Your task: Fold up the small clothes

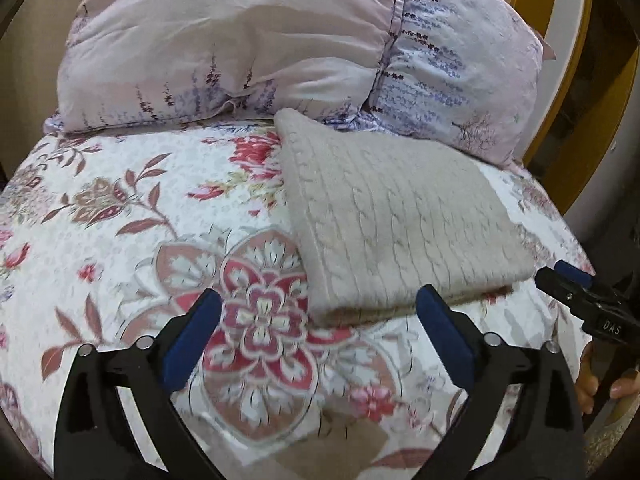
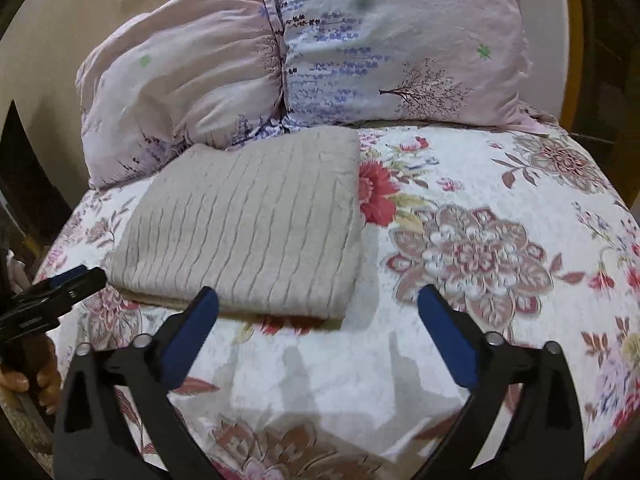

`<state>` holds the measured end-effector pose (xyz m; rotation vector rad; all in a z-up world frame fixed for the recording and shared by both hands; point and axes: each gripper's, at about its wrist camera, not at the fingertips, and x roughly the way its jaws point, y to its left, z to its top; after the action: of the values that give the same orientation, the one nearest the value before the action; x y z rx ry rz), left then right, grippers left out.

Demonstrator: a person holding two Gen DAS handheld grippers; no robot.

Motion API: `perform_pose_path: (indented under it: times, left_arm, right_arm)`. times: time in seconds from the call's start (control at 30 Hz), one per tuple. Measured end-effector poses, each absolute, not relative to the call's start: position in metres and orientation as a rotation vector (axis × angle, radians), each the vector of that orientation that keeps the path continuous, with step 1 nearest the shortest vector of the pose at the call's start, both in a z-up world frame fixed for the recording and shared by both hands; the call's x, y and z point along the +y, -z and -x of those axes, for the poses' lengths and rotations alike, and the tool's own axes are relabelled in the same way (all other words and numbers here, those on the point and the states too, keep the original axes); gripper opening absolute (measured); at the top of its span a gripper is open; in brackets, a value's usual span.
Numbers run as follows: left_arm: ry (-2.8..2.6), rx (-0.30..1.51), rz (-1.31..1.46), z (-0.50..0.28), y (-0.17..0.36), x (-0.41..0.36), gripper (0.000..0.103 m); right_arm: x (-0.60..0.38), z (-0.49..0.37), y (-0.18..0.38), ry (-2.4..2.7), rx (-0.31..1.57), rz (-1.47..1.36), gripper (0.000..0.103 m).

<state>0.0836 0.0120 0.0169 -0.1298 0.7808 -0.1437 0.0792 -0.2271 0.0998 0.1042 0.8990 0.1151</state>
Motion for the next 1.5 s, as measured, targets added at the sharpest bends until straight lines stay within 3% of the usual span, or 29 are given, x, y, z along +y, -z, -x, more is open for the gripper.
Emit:
perform_pose_path:
  times: [0.43,1.5]
  left_arm:
    - [0.036,0.910,0.036,-0.082,0.016,-0.011,0.102]
    - [-0.003,0.990,-0.032,-0.090,0.020,-0.017,0.102]
  right_arm:
    - [-0.199,-0.072,-0.058,-0.029,1.034,-0.016,0.101]
    - [-0.198,-0.077,-0.054,0.005,1.084,0.003,0.101]
